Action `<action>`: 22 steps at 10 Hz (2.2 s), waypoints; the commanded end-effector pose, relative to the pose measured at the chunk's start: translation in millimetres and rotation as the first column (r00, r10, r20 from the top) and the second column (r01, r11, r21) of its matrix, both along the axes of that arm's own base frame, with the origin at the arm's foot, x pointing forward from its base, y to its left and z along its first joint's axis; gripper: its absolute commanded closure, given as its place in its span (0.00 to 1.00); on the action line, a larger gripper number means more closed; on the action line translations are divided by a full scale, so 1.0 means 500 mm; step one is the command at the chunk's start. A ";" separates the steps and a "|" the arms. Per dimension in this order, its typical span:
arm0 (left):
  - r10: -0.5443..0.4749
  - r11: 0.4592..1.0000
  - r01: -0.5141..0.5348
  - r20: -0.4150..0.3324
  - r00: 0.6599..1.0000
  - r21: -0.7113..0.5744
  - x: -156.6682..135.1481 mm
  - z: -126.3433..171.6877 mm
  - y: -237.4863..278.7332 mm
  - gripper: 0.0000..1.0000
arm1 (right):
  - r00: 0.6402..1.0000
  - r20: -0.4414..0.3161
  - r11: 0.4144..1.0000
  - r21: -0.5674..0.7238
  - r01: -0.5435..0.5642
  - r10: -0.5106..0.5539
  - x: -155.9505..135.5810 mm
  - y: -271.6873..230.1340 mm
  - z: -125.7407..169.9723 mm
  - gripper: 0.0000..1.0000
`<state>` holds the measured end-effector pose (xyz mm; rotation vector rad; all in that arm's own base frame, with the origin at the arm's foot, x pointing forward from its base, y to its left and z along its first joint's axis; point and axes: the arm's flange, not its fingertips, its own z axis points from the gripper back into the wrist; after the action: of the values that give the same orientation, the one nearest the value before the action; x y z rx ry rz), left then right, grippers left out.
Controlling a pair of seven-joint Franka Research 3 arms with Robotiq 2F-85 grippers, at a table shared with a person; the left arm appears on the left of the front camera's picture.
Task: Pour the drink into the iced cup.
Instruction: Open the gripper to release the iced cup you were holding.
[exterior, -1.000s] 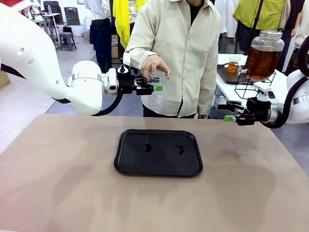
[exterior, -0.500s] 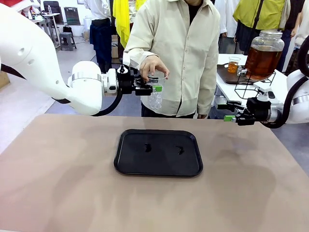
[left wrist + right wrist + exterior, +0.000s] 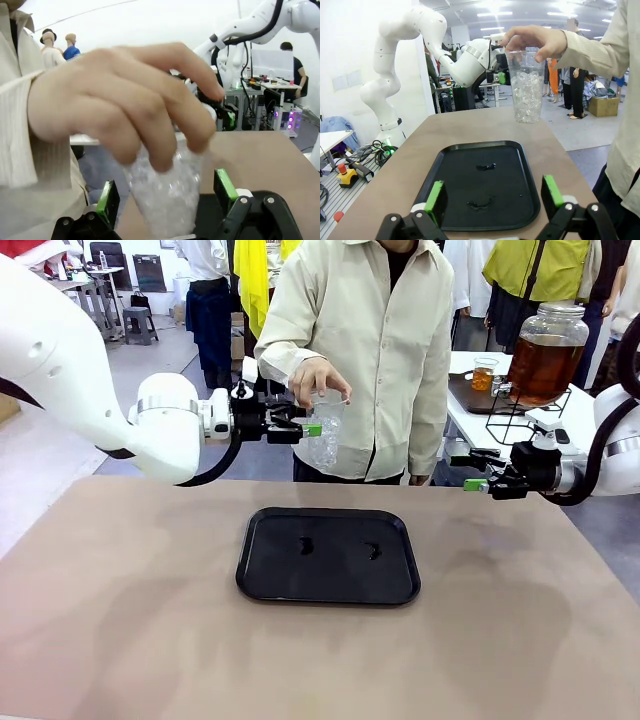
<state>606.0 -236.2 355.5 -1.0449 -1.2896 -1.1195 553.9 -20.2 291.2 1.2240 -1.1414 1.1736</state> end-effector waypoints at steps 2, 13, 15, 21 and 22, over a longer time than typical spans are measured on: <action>-0.057 0.998 0.057 -0.009 0.998 0.019 -0.052 -0.030 0.097 0.00 | 1.000 0.005 1.000 -0.002 -0.001 0.001 -0.001 0.004 0.007 0.00; -0.097 0.995 0.098 0.014 0.995 -0.015 -0.135 -0.154 0.308 0.00 | 1.000 0.005 1.000 -0.002 -0.001 0.001 -0.001 0.004 0.007 0.00; -0.097 0.995 0.098 0.014 0.995 -0.015 -0.135 -0.154 0.308 0.00 | 1.000 0.005 1.000 -0.002 -0.001 0.001 -0.001 0.004 0.007 0.00; -0.097 0.995 0.098 0.014 0.995 -0.015 -0.135 -0.154 0.308 0.00 | 1.000 0.005 1.000 -0.002 -0.001 0.001 -0.001 0.004 0.007 0.00; -0.097 0.995 0.098 0.014 0.995 -0.015 -0.135 -0.154 0.308 0.00 | 1.000 0.005 1.000 -0.002 -0.001 0.001 -0.001 0.004 0.007 0.00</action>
<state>537.6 -81.3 276.8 -1.1276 -1.2657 -1.1942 553.9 -20.1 291.3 1.2240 -1.1414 1.1737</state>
